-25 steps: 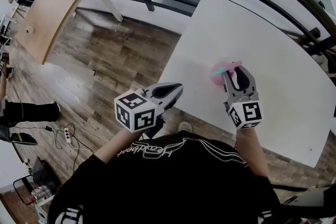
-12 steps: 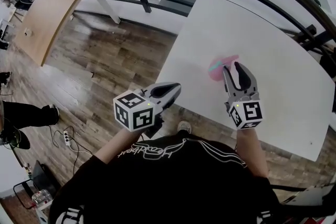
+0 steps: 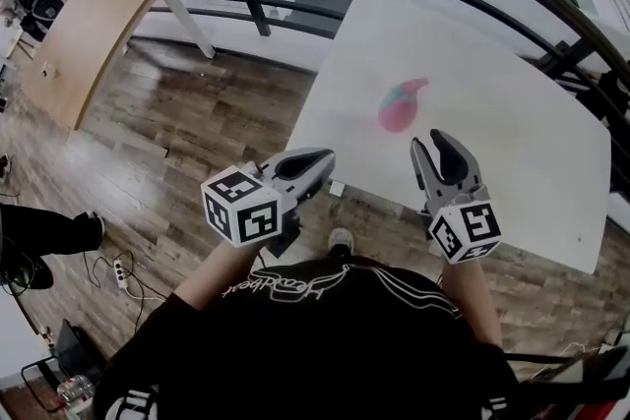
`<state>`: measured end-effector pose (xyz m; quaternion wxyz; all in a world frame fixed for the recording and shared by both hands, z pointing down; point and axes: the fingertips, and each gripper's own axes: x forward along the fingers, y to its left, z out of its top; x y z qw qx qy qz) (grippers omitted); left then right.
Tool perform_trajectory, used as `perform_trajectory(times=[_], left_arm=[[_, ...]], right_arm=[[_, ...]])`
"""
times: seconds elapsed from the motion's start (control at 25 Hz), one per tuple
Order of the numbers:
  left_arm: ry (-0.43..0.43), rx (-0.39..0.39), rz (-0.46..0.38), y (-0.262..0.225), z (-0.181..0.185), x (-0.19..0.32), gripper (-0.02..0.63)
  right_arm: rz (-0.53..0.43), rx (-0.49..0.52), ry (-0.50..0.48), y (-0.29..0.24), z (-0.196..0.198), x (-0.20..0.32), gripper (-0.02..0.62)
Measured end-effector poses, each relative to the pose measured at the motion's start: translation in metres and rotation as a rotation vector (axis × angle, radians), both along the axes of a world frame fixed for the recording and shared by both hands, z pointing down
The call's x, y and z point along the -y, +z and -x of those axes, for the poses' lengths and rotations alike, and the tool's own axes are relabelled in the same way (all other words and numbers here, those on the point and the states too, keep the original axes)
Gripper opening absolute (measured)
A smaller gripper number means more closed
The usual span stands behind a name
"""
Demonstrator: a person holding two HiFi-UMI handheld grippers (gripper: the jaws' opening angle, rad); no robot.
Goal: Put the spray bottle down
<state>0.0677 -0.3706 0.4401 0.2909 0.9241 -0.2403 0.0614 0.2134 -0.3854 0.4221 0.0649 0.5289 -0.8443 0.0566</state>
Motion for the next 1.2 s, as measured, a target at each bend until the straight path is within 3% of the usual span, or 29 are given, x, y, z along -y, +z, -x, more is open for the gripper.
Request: perform_trajectory(times=[0.28, 0.44, 0.72, 0.92, 1.2], left_arm=[[0.041, -0.028, -0.066, -0.031, 0.009, -0.060, 0.003], [0.088, -0.038, -0.127, -0.050, 0.009, -0.097, 0.003], [0.151, -0.039, -0.178, -0.068, 0.011, -0.151, 0.003], [0.182, -0.051, -0.194, -0.078, 0.013, -0.177, 0.003], [0.196, -0.051, -0.204, -0.084, 0.014, -0.193, 0.003]], right_arm=[[0.099, 0.093, -0.086, -0.018, 0.045, -0.074, 0.130], [0.129, 0.085, -0.120, -0.021, 0.065, -0.115, 0.059], [0.172, 0.164, -0.226, -0.033, 0.096, -0.181, 0.031], [0.176, 0.212, -0.245, -0.046, 0.102, -0.207, 0.025], [0.174, 0.187, -0.247, -0.048, 0.107, -0.223, 0.021]])
